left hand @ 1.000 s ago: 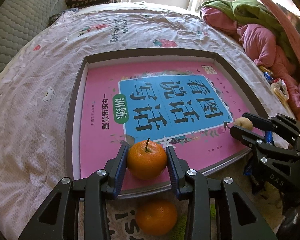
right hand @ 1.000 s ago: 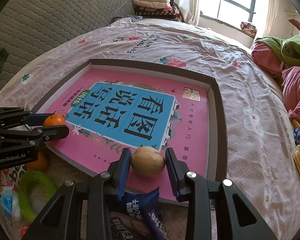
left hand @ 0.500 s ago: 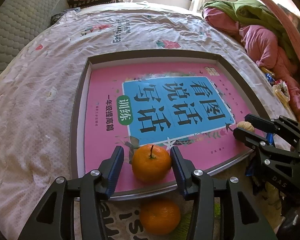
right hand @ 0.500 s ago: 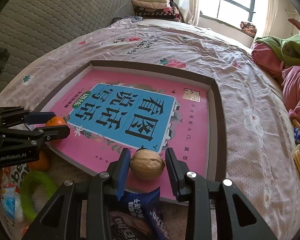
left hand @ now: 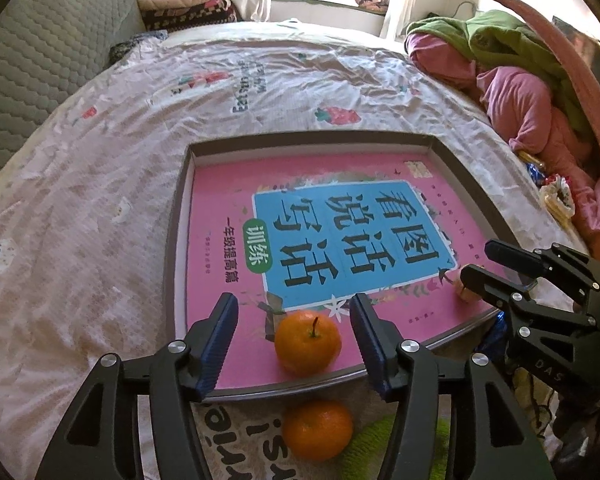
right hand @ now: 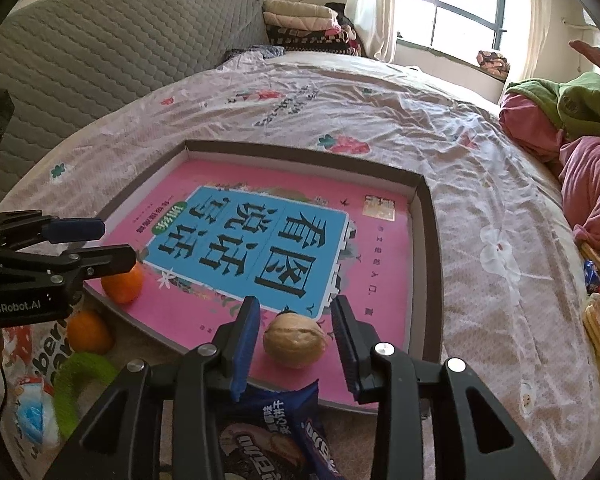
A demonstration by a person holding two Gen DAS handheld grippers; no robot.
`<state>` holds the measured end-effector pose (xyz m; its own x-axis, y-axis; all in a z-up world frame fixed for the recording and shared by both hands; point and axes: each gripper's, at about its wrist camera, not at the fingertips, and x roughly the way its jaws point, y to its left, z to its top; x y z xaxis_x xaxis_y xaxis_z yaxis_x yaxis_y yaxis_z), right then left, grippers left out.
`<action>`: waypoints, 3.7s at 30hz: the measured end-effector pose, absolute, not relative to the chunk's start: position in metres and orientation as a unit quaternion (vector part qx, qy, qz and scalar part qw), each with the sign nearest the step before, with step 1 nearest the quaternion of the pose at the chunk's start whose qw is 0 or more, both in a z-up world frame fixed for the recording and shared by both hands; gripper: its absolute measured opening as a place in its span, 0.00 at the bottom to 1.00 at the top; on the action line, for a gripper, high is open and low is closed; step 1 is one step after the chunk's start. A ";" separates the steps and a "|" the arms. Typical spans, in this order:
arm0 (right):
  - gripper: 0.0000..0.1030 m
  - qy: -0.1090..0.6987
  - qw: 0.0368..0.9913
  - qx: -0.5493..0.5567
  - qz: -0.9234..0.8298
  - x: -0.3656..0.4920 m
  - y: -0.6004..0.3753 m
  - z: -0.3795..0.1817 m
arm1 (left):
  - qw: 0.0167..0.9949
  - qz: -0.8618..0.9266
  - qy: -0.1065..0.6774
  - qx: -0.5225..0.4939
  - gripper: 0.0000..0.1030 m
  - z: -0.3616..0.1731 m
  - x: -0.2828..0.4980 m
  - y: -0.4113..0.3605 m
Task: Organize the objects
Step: 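Lower and release the orange onto the book with the left gripper while the right gripper releases the walnut, then withdraw both open grippers from the tray back toward the loose items, then move the left gripper toward the Kinder Joy egg while the right gripper approaches the white cloth bag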
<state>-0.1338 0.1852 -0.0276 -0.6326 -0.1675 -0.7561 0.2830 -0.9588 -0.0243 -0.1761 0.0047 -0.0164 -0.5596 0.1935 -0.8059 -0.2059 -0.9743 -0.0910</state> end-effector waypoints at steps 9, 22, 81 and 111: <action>0.46 0.065 0.129 0.385 -0.911 -0.128 0.185 -0.012 | 0.106 0.893 0.004 -0.438 0.63 -0.003 -0.171 0.003; 0.47 0.059 0.125 0.358 -0.924 -0.116 0.187 0.008 | 0.113 0.900 -0.004 -0.422 0.69 0.014 -0.159 0.001; 0.62 0.031 0.127 0.304 -0.944 -0.017 0.184 0.026 | 0.102 0.924 0.001 -0.369 0.69 0.016 -0.055 0.001; 0.62 0.016 0.126 0.327 -0.936 0.023 0.189 0.019 | 0.103 0.917 0.003 -0.385 0.69 0.009 -0.010 -0.008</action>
<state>0.0228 0.1888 0.0194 -0.7541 -0.2252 -0.6170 0.2456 -0.9679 0.0530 -0.0098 -0.0080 0.0088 -0.6829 0.1867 -0.7063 -0.1912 -0.9788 -0.0738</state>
